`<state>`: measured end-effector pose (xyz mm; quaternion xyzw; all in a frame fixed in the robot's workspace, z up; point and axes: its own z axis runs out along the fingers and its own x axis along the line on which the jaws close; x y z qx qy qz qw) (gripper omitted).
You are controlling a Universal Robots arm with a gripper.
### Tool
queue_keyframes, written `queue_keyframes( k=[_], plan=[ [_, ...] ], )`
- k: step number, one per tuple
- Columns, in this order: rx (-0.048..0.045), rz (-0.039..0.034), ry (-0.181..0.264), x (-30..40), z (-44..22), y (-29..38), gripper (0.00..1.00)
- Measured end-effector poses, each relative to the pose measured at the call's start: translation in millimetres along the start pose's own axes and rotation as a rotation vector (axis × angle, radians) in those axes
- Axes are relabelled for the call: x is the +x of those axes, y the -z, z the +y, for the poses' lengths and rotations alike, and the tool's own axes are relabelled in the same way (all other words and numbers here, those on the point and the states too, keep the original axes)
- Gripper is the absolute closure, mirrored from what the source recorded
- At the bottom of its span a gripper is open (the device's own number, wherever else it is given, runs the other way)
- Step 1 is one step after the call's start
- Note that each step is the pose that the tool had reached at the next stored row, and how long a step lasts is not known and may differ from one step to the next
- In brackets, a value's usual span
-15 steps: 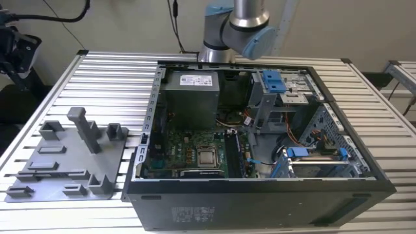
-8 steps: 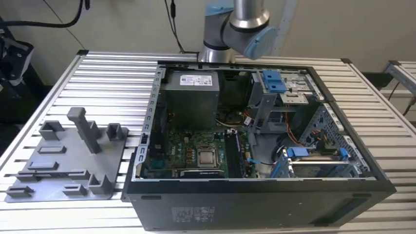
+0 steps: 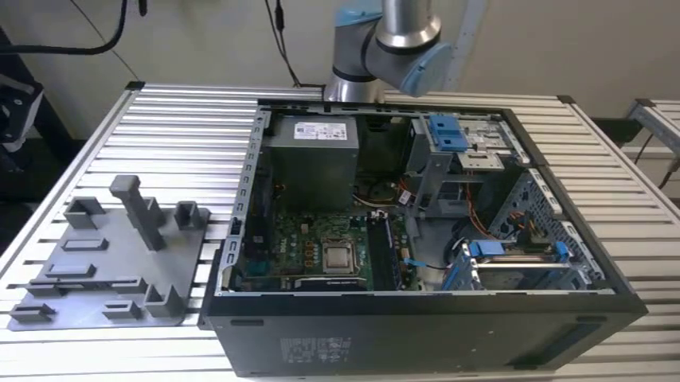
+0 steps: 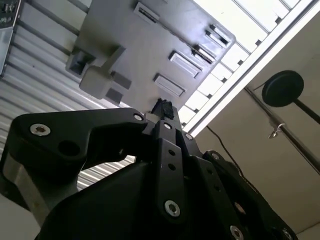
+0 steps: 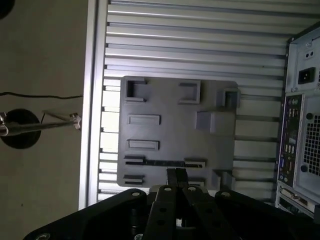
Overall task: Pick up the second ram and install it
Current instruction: 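Reach for the second ram, then pick up the second ram and move it above second insertion slot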
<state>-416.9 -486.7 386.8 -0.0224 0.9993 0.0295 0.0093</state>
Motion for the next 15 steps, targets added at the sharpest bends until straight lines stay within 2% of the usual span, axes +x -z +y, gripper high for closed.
queue_keyframes(
  k=[4, 15],
  plan=[
    [0.0001, 0.0001, 0.0, 1.0, -5.7, 0.3, 0.89],
    [0.0001, -0.0004, 0.001, 1.4, -6.1, 0.4, 0.89]
  ],
)
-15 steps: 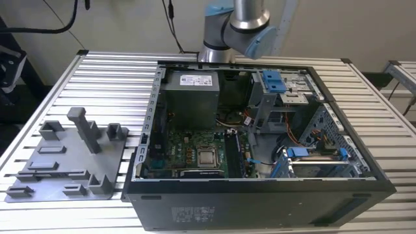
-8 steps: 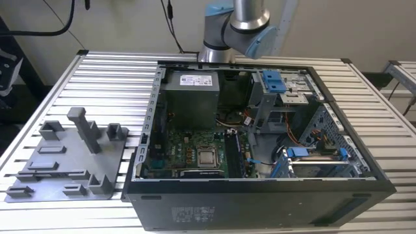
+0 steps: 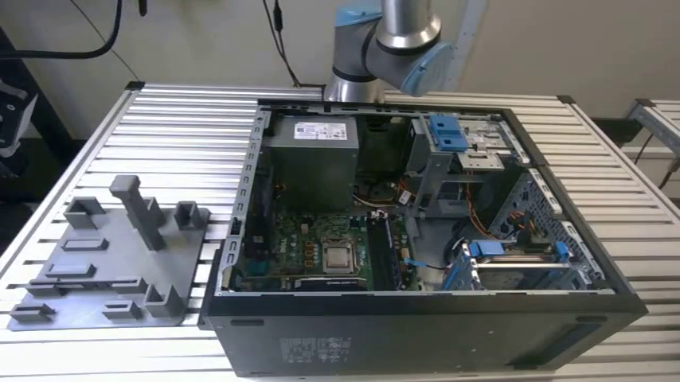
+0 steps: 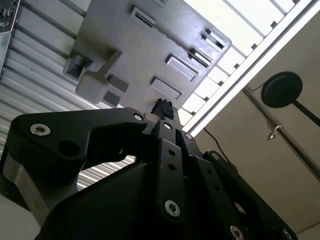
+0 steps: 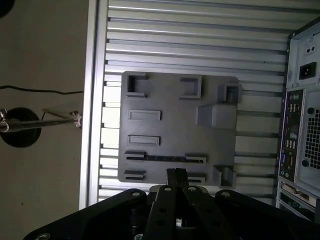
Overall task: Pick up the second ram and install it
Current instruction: 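Pick up the second ram and move it above second insertion slot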
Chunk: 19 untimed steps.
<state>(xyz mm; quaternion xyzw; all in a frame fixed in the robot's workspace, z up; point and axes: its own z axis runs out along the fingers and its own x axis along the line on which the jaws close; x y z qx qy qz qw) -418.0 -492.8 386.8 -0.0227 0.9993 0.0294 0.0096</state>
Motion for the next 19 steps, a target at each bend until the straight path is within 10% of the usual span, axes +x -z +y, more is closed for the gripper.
queue_keyframes(
  k=[9, 19],
  plan=[
    [-0.0001, 0.0002, 0.01, 0.1, 0.0, 0.0, 0.89],
    [-0.0034, 0.0102, 0.181, 0.2, 0.0, 0.0, 0.89]
  ],
)
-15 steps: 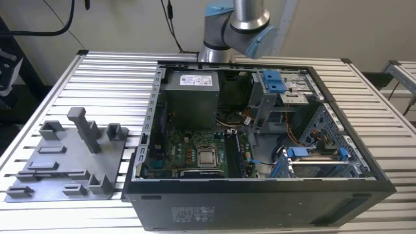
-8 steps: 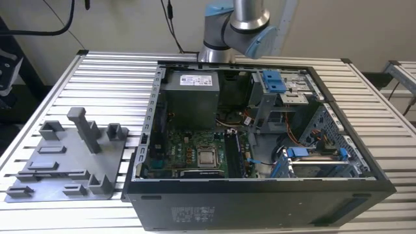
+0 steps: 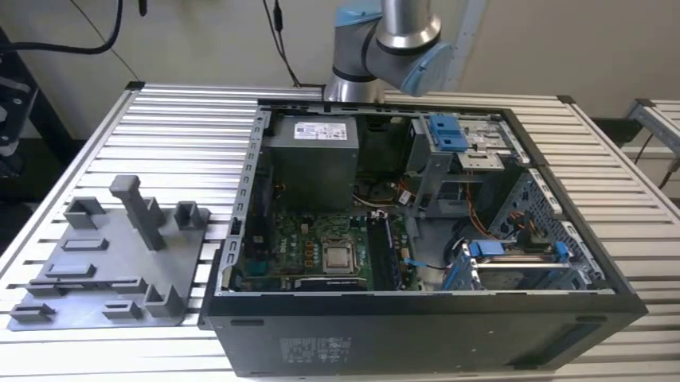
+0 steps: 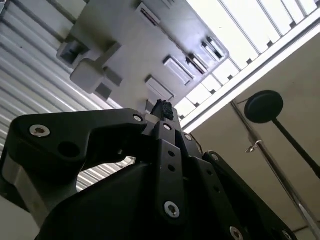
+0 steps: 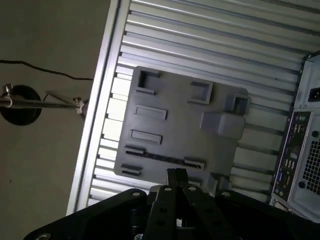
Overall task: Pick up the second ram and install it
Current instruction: 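Pick up the second ram and move it above second insertion slot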
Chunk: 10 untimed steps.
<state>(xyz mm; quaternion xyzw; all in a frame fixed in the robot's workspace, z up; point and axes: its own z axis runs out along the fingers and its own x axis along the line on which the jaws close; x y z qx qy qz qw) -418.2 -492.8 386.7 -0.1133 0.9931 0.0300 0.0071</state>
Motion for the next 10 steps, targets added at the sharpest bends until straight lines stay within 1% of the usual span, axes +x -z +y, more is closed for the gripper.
queue_keyframes(
  k=[10],
  plan=[
    [-0.0037, 0.0105, 0.181, 0.0, 0.0, 0.0, 0.89]
  ],
)
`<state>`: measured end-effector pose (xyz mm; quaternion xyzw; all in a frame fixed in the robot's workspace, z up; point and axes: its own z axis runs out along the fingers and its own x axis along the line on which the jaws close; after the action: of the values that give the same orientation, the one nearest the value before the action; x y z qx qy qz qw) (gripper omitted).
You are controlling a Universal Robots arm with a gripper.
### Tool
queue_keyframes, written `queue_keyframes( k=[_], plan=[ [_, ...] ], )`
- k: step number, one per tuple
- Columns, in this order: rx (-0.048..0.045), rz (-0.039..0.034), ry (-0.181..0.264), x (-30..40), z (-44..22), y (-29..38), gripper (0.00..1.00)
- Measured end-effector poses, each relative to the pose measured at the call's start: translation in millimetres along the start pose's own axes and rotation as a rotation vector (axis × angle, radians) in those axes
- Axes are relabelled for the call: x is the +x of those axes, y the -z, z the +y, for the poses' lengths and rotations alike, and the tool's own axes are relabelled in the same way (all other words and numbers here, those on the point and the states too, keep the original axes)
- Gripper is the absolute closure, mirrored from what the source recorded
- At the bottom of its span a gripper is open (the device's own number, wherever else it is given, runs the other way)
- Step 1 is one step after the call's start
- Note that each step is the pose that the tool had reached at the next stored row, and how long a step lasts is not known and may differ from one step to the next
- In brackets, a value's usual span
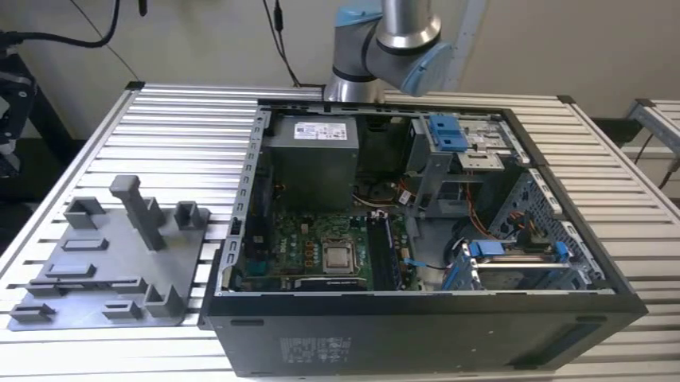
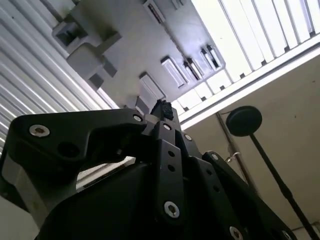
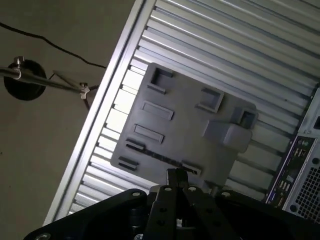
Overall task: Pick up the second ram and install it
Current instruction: 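Pick up the second ram and move it above second insertion slot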
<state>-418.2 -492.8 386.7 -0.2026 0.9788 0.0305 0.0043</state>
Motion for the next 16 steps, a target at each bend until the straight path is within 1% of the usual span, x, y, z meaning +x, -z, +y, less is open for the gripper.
queue_keyframes(
  k=[16],
  plan=[
    [-0.0058, 0.0165, 0.282, 0.0, 0.0, 0.0, 0.89]
  ],
)
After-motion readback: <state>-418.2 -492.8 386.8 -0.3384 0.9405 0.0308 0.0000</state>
